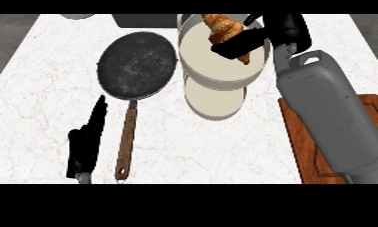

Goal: Pick the croissant from the cutting board and place it in the tiered basket

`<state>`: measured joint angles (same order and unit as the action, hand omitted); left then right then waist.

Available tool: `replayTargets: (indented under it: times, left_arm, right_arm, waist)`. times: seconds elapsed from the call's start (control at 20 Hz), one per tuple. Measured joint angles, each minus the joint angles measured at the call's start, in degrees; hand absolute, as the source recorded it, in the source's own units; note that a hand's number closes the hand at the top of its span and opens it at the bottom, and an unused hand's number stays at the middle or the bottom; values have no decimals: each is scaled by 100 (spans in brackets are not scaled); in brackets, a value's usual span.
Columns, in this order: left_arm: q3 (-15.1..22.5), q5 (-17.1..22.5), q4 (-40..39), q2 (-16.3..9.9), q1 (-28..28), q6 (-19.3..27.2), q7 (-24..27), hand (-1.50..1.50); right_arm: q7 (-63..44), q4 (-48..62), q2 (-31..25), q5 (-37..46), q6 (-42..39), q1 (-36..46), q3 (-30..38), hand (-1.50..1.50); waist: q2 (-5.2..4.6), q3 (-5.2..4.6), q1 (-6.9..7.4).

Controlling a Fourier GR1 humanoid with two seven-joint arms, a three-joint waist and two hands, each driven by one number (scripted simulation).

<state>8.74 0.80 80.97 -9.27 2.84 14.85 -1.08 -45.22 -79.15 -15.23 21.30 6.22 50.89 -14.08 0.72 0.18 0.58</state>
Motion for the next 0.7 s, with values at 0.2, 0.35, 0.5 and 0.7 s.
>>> replayTargets:
  times: [0.2, 0.35, 0.5, 0.7]
  left_arm:
    - [-43, 12, 55, -25, 35, -31, -22, 0]
    - [-47, -20, 35, 2, 39, -29, 32, 0]
    - [-81, -14, 66, 1, 76, -42, 50, 0]
    - [-78, -68, 130, 19, 140, 10, 40, 0]
  right_arm:
    - [485, 101, 304, -384, 294, -117, 447, -150]
    - [724, 107, 543, -598, 552, -133, 743, -150]
    - [868, -189, 493, -664, 780, -267, 1043, -150]
    - [807, -377, 132, -466, 1202, -329, 1563, -150]
  waist:
    - [-8, -9, 7]
    - [-26, -3, -1]
    - [-26, -1, -32]
    - [-33, 2, -73]
